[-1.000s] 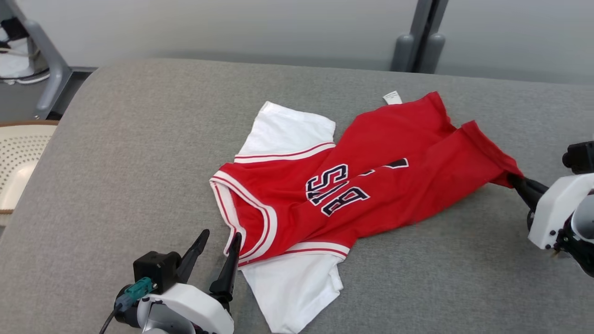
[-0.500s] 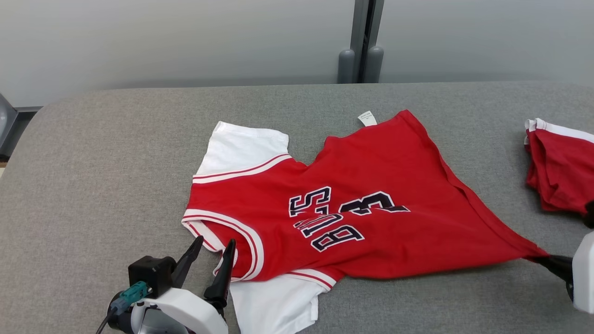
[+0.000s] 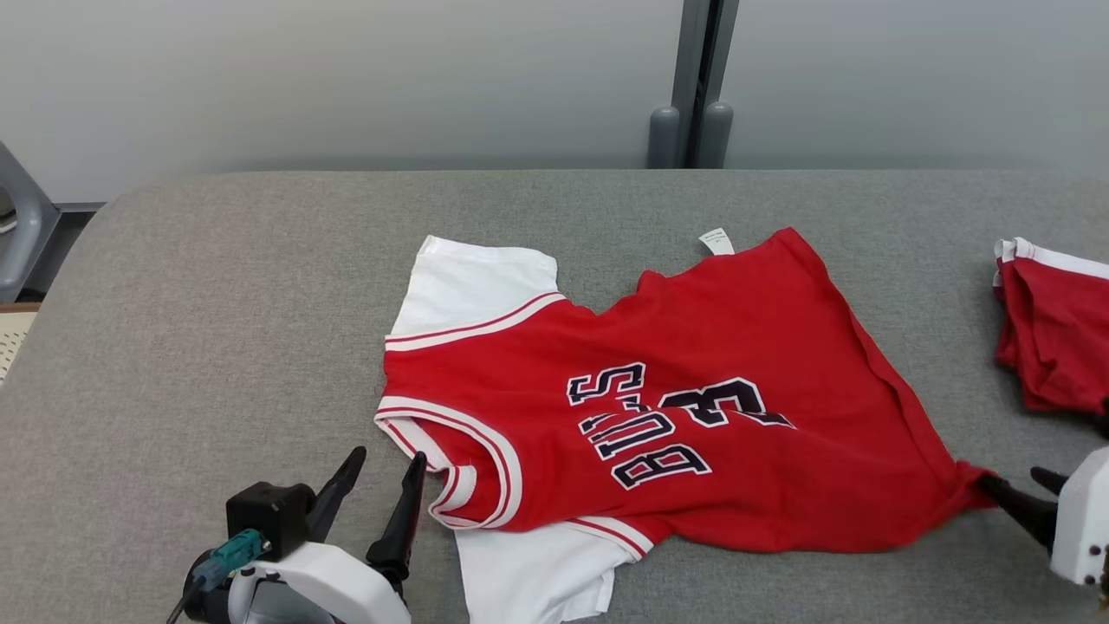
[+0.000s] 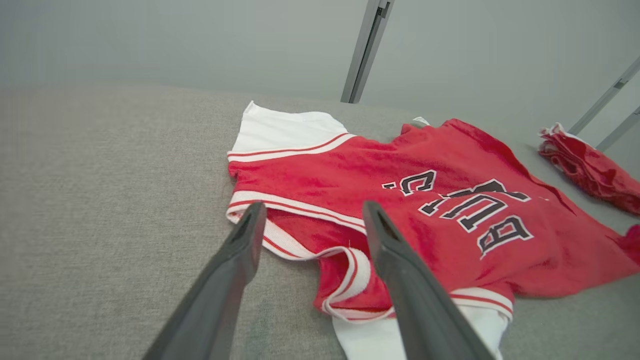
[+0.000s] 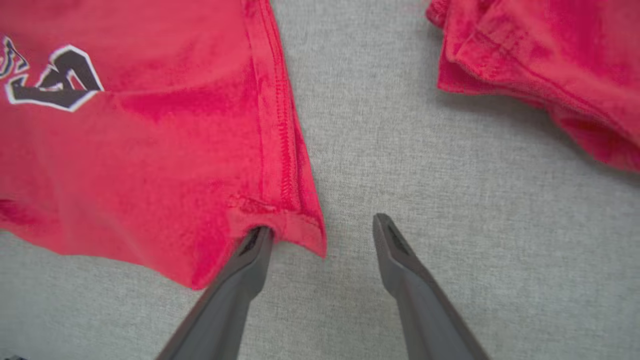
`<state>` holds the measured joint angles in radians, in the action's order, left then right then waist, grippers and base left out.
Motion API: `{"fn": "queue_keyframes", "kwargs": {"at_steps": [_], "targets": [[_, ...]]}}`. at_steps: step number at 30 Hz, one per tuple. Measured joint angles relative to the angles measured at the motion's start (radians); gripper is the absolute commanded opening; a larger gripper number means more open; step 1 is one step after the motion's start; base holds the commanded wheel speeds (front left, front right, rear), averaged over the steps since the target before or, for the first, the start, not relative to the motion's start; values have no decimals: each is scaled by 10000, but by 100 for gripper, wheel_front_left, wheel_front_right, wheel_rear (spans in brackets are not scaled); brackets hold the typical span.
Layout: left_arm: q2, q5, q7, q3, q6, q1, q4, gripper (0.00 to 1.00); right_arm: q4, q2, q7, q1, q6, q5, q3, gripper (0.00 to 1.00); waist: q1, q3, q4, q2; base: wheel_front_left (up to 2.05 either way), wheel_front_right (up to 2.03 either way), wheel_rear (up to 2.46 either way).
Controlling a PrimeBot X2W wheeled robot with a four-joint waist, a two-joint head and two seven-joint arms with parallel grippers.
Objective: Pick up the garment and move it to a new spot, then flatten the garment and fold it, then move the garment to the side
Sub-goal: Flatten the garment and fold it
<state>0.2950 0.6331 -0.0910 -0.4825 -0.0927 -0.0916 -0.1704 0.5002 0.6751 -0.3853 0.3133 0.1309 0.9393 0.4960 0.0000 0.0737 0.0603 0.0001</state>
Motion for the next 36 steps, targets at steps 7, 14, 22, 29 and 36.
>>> {"fn": "queue_keyframes", "kwargs": {"at_steps": [7, 14, 22, 29, 36], "targets": [[314, 111, 219, 161, -148, 162, 222, 100, -1338, -138, 1089, -374, 0, -1099, -1948, 100, 0, -155, -12, 0, 0, 0, 0], [568, 548, 1139, 500, -596, 187, -4, 100, -2614, -1430, 1680, -768, -2, -2545, -3177, 100, 0, -107, -207, 0, 0, 0, 0], [957, 794, 2435, 713, -648, -1260, -708, 100, -3601, -2736, 2111, -970, 0, -3797, -3649, 100, 0, 359, -509, 0, 0, 0, 0], [742, 1379, 3645, 646, 15, -2965, -2617, 100, -3668, -3250, 2318, -758, 0, -3929, -3283, 100, 0, 1005, -907, 0, 0, 0, 0], [518, 1590, 4564, 211, 846, -4008, -4374, 100, -3446, -3266, 2424, -542, -2, -3898, -3020, 100, 0, 1477, -1328, 0, 0, 0, 0]]}}
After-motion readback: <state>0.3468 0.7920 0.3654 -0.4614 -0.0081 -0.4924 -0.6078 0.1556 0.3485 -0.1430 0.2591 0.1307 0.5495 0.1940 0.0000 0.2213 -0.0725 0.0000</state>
